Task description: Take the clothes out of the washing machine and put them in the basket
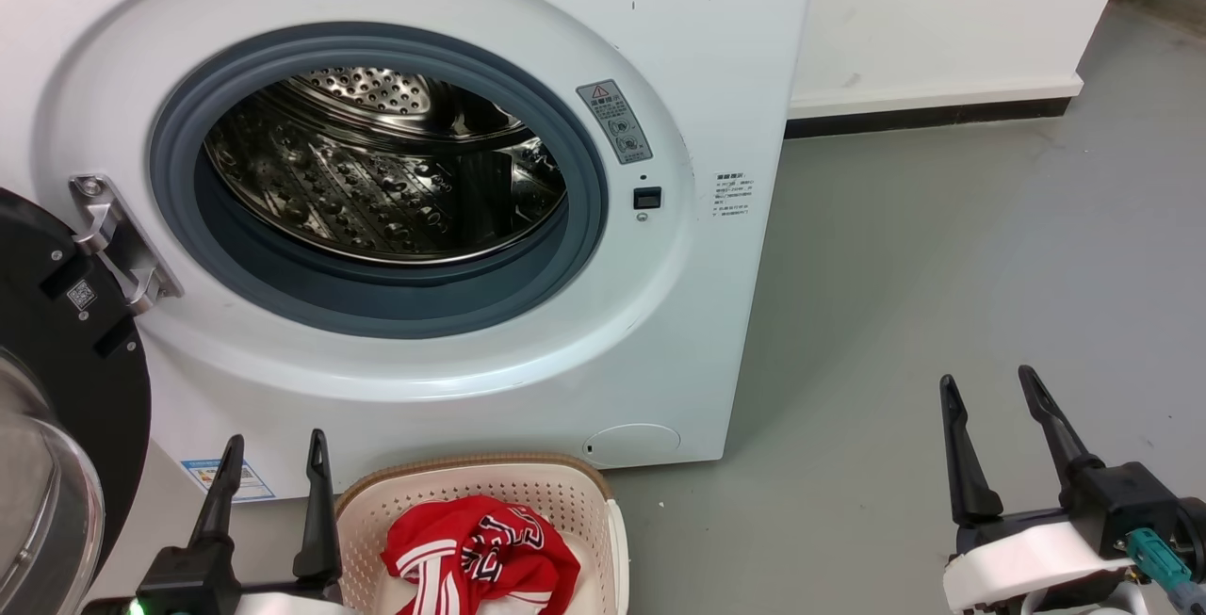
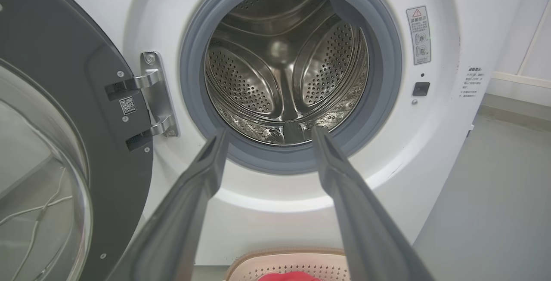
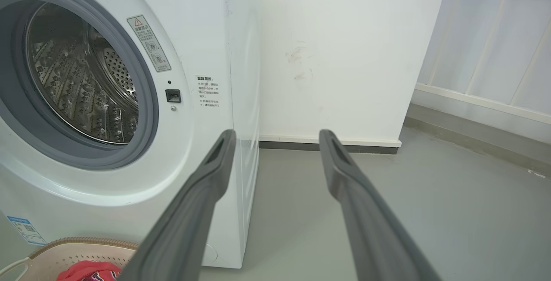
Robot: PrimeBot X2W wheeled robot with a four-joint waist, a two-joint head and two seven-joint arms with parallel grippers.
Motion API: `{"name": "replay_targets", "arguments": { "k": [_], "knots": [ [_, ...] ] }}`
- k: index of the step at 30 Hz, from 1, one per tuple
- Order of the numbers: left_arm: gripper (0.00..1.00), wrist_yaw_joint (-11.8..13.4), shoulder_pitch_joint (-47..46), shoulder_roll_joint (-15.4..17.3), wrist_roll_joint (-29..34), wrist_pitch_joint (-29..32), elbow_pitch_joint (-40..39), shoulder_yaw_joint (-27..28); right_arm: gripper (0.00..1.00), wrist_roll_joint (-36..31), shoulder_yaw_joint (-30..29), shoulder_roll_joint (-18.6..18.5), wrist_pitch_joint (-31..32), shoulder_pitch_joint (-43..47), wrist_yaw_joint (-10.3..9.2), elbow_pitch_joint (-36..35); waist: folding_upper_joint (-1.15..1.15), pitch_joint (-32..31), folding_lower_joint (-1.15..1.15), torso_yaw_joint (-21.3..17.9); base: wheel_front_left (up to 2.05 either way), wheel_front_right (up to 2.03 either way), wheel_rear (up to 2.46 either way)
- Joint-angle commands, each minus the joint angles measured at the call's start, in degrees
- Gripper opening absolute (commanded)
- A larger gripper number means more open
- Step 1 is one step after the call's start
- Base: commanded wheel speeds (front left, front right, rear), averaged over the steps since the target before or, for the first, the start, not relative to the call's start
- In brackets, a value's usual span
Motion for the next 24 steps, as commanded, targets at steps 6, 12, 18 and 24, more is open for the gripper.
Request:
{"name": "replay_targets", "arguments": {
  "k": [6,12,18,24],
  "knots": [
    [1.0,0.1,0.8,-1.0,0.0,-0.1,0.0,0.1,1.0,0.7,-0.4,0.1,-0.1,-0.3,-0.06,-0.2,0.0,0.1,0.01,-0.3,0.0,0.0,0.0],
    [1.0,-0.3,0.2,-1.2,0.4,-0.1,0.1,0.7,1.0,0.6,-0.5,0.1,-0.1,-0.6,-0.07,-0.3,0.0,0.4,0.01,-0.2,0.0,0.0,0.0],
    [1.0,-0.4,0.3,-1.4,0.6,-0.1,0.1,1.2,1.0,0.7,-0.4,0.1,-0.1,-0.6,-0.06,-0.1,0.0,0.5,0.01,0.0,0.0,0.0,0.0],
    [1.0,-0.5,0.5,-1.6,0.6,-0.1,0.4,1.3,1.0,0.6,-0.6,0.1,-0.1,-0.9,-0.06,0.2,0.0,0.5,0.01,0.0,0.0,0.0,0.0]
  ]
}}
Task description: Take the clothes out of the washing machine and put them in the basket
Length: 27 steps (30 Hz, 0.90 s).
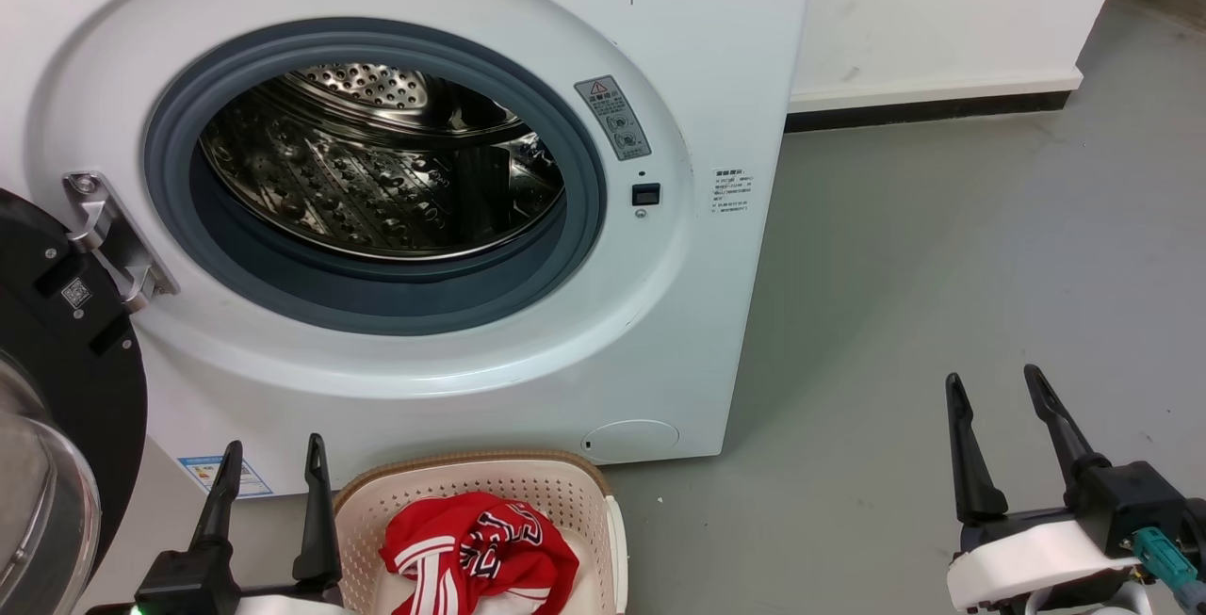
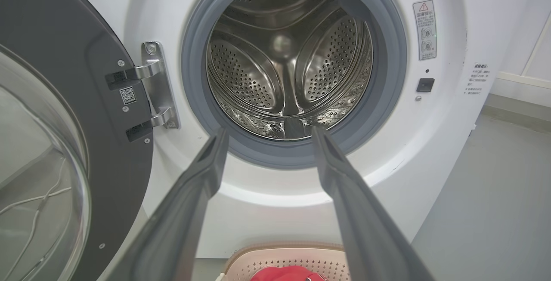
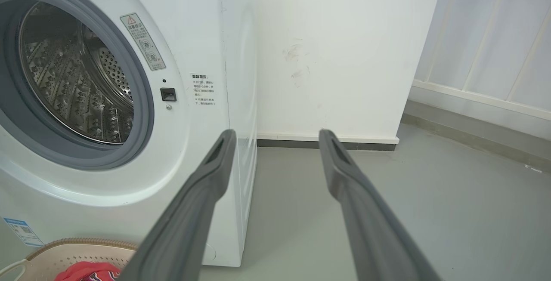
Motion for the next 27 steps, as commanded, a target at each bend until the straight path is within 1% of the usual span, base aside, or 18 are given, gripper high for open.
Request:
{"name": "replay_targets", "arguments": {
  "k": [1,10,11,15,21,22,27],
  "knots": [
    [1.0,-0.1,0.0,-0.1,0.0,-0.1,0.1,0.1,1.0,0.0,0.0,0.1,-0.1,-0.8,-0.06,0.1,0.0,0.0,0.0,0.0,0.0,0.0,0.0],
    [1.0,0.1,-0.3,-0.2,-0.5,-0.1,0.4,-0.1,1.0,0.2,-0.1,0.1,-0.1,-0.6,-0.06,0.0,0.0,-0.1,0.0,0.0,0.0,0.0,0.0],
    [0.0,0.0,0.0,-0.1,-0.3,0.0,0.4,0.0,0.0,0.1,-0.1,0.0,0.0,-0.1,0.0,0.1,0.0,-0.1,0.0,0.0,0.0,0.0,0.0],
    [0.0,0.0,-0.1,-0.4,-1.1,0.6,2.8,0.2,0.0,0.7,-0.1,0.0,0.4,0.6,0.01,2.1,0.0,-0.1,0.0,0.0,0.0,0.0,0.0],
    [0.0,-0.3,-1.7,-0.4,-8.3,2.8,4.1,0.6,0.0,8.4,-0.5,0.0,2.3,-0.2,0.01,2.7,0.0,0.0,0.0,0.3,0.0,0.0,0.0],
    [0.0,-0.3,-1.7,-0.4,-8.3,2.8,4.1,0.6,0.0,8.4,-0.5,0.0,2.3,-0.2,0.01,2.7,0.0,0.0,0.0,0.3,0.0,0.0,0.0],
    [0.0,-0.6,-2.3,-0.3,-14.1,4.0,4.5,0.3,0.0,14.4,-0.7,0.0,3.6,-0.6,0.0,2.9,0.0,0.0,0.0,0.4,0.0,0.0,0.0]
  ]
}}
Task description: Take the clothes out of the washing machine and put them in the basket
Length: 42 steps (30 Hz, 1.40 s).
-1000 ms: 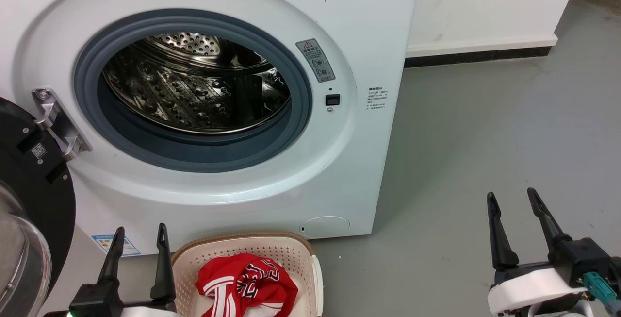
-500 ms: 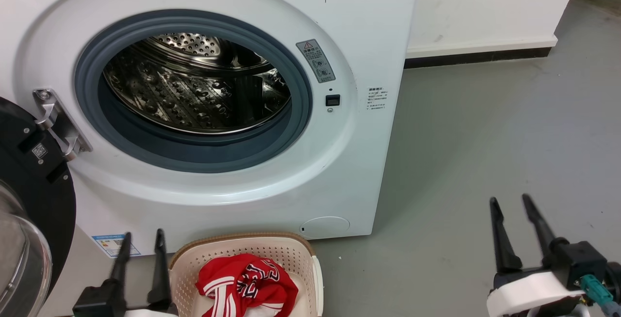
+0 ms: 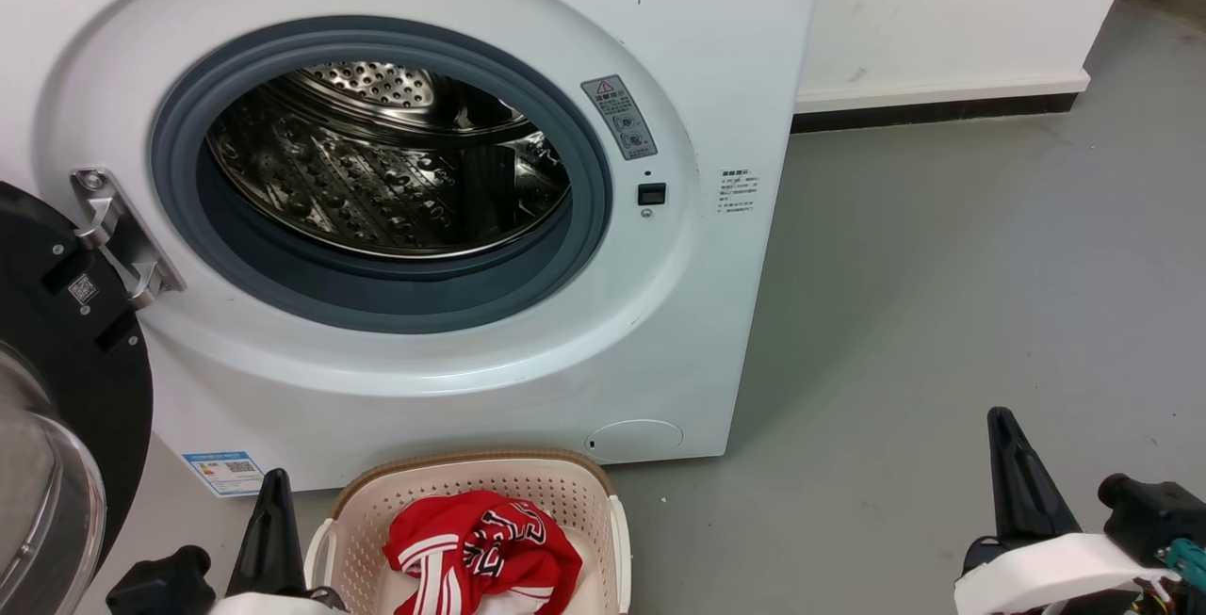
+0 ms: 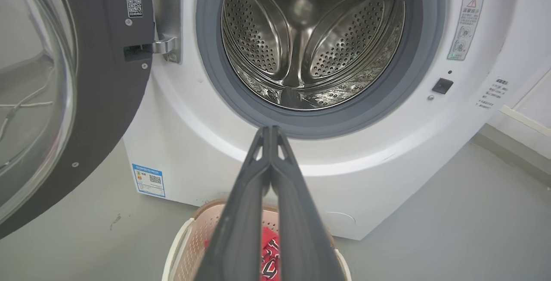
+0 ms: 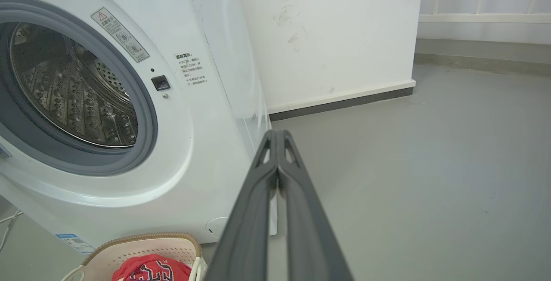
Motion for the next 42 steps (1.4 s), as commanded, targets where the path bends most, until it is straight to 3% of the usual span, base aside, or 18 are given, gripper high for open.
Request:
{"name": "replay_targets", "arguments": {
  "k": [1,22,42],
  "knots": [
    [0.0,-0.4,-1.9,0.1,-2.3,0.3,-0.6,-0.1,0.0,2.6,-0.3,0.0,0.4,-1.8,-0.01,-0.6,0.0,0.0,0.0,0.0,0.0,0.0,0.0],
    [0.0,-1.4,-5.2,0.1,-24.4,5.4,1.6,-0.5,0.0,25.8,-1.1,0.0,5.7,-3.6,-0.02,0.5,0.0,0.1,0.0,0.8,0.0,0.0,0.0],
    [0.0,-2.1,-7.5,0.2,-39.6,9.1,3.4,-0.6,0.0,41.9,-1.7,0.0,9.4,-4.9,-0.03,1.5,0.0,0.3,0.0,1.5,0.0,0.0,0.0]
  ]
}}
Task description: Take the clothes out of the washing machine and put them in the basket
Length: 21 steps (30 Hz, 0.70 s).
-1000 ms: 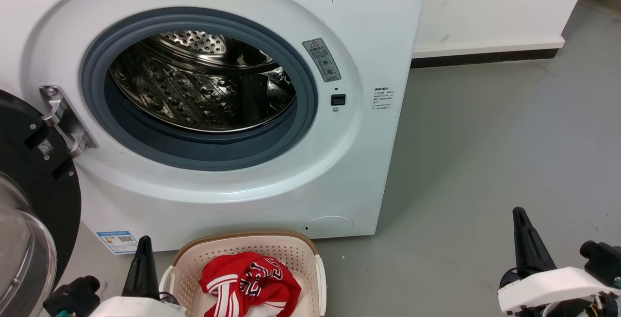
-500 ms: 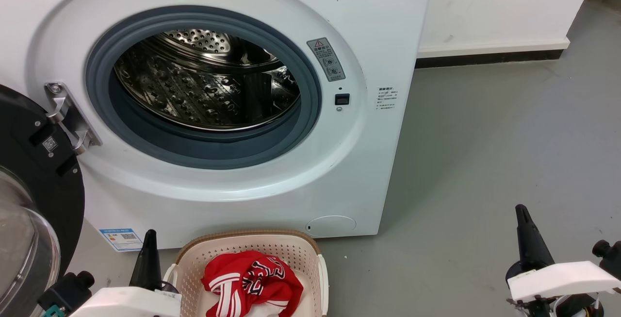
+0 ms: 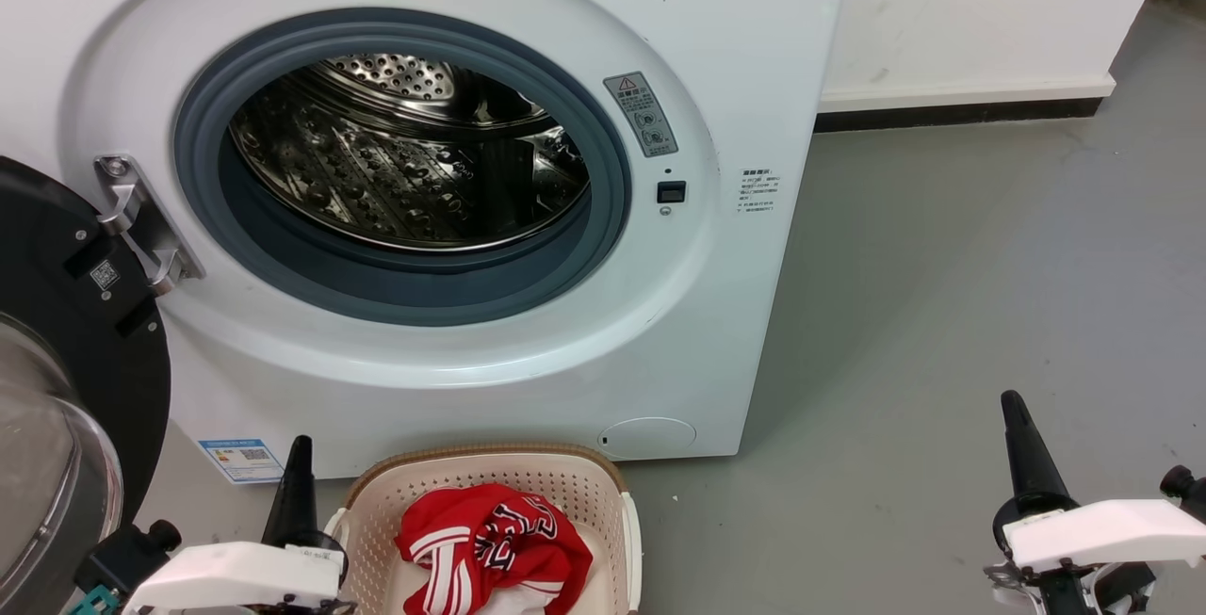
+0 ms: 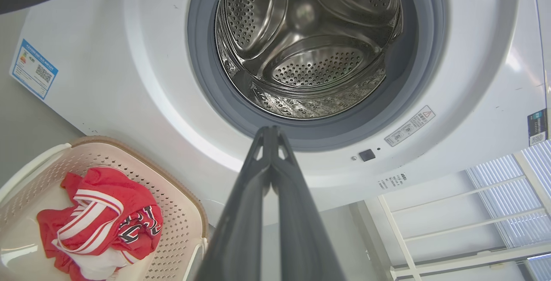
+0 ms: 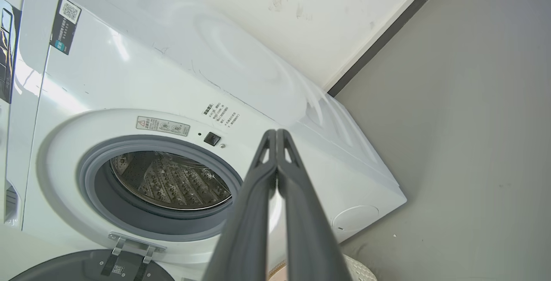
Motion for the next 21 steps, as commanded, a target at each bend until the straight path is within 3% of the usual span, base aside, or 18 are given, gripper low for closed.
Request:
{"name": "replay_targets", "arguments": {
  "k": [1,21],
  "knots": [
    [0.0,-0.5,-1.7,0.1,-1.9,0.4,-0.3,0.0,0.0,2.0,-0.2,0.0,0.5,-1.6,-0.01,-0.2,0.0,0.0,0.0,0.1,0.0,0.0,0.0],
    [0.0,-1.0,-3.7,0.2,-15.4,3.7,1.3,-0.1,0.0,16.3,-0.7,0.0,3.8,-2.7,-0.02,0.6,0.0,0.1,0.0,0.8,0.0,0.0,0.0]
  ]
}}
